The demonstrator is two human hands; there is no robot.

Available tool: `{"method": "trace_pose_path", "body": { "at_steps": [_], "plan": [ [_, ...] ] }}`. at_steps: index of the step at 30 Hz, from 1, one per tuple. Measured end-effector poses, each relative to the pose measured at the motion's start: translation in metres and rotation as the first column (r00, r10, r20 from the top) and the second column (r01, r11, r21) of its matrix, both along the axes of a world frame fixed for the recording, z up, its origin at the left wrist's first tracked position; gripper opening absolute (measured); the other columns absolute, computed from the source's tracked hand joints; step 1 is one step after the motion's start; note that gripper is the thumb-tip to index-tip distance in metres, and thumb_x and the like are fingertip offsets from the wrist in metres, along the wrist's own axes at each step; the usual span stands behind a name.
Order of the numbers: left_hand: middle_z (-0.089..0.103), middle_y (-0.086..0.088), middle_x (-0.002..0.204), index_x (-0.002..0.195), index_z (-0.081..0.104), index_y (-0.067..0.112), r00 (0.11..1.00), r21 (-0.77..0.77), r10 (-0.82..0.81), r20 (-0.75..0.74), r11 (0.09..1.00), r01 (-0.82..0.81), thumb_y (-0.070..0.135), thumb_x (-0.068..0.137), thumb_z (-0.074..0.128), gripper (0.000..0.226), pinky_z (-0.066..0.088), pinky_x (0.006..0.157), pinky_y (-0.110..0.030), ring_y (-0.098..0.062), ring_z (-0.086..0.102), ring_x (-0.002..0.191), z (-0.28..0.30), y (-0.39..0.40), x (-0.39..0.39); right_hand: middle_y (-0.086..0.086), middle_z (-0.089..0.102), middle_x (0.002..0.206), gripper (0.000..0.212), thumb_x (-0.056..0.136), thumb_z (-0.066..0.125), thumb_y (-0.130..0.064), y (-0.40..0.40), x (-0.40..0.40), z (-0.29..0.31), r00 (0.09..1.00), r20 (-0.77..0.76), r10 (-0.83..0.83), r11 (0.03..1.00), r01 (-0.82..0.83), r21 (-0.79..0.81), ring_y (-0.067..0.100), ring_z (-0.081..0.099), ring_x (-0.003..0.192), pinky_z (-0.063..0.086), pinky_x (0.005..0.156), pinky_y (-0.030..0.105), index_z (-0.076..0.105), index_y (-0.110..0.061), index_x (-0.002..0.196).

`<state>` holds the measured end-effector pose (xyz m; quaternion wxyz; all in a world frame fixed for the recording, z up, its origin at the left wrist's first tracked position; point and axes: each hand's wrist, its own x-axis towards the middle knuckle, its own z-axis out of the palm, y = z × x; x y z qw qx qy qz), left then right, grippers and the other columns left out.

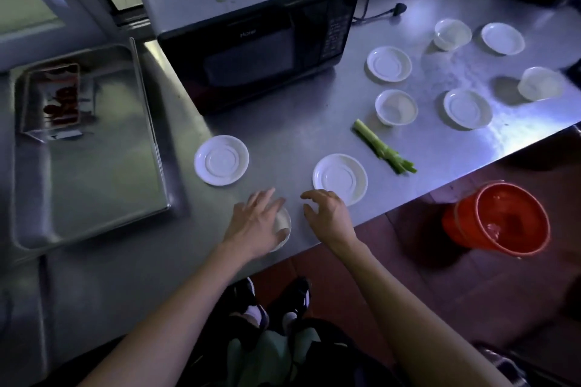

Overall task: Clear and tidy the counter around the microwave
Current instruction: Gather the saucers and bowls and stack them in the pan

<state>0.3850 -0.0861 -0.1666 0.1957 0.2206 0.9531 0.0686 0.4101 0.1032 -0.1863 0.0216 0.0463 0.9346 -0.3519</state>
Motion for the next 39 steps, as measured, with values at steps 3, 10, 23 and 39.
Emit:
{"method": "trace_pose_path", "body": {
  "at_steps": [3, 10, 23, 39],
  "plan": [
    [0.006, -0.002, 0.164, 0.152, 0.021, 0.034, 0.999, -0.072, -0.006, 0.032, 0.997, 0.008, 0.067, 0.083, 0.056, 0.084, 0.026, 0.113, -0.054, -0.027, 0.007, 0.150, -0.005, -0.002, 0.010, 0.007, 0.072, 0.107, 0.026, 0.088, 0.066, -0.010, -0.007, 0.011, -0.001, 0.999, 0.034, -0.015, 1.000, 0.016, -0.016, 0.029, 0.063, 0.099, 0.050, 0.085, 0.042, 0.072, -0.013, 0.113],
    [-0.015, -0.003, 0.162, 0.153, 0.000, 0.041, 0.992, -0.064, -0.008, 0.125, 0.998, 0.016, 0.060, 0.079, 0.068, 0.103, 0.032, 0.106, -0.063, -0.036, -0.009, 0.150, -0.019, -0.012, 0.022, 0.004, 0.071, 0.111, 0.026, 0.089, 0.064, -0.012, -0.025, 0.048, -0.001, 0.994, 0.087, -0.066, 0.998, 0.064, 0.025, 0.027, 0.061, 0.105, 0.048, 0.085, 0.039, 0.071, -0.014, 0.114],
    [0.017, -0.005, 0.149, 0.150, 0.020, 0.042, 0.995, -0.003, -0.093, 0.043, 0.996, 0.094, 0.055, 0.070, 0.075, 0.098, 0.040, 0.098, -0.055, -0.033, 0.020, 0.135, -0.006, 0.009, 0.019, 0.001, 0.072, 0.103, 0.024, 0.088, 0.065, -0.015, -0.015, 0.108, 0.013, 0.952, 0.050, -0.301, 0.952, 0.297, 0.079, 0.024, 0.065, 0.099, 0.053, 0.086, 0.040, 0.072, -0.019, 0.110],
    [0.014, -0.005, 0.154, 0.151, 0.019, 0.045, 0.941, -0.032, -0.333, -0.055, 0.943, 0.332, 0.052, 0.076, 0.066, 0.089, 0.039, 0.099, -0.054, -0.030, 0.018, 0.139, 0.038, 0.222, 0.003, 0.000, 0.061, 0.135, 0.041, 0.089, 0.062, -0.025, 0.180, 0.117, 0.036, 0.876, 0.123, -0.467, 0.883, 0.455, 0.112, 0.028, 0.055, 0.119, 0.046, 0.099, 0.045, 0.061, -0.023, 0.130]
  ]
}}
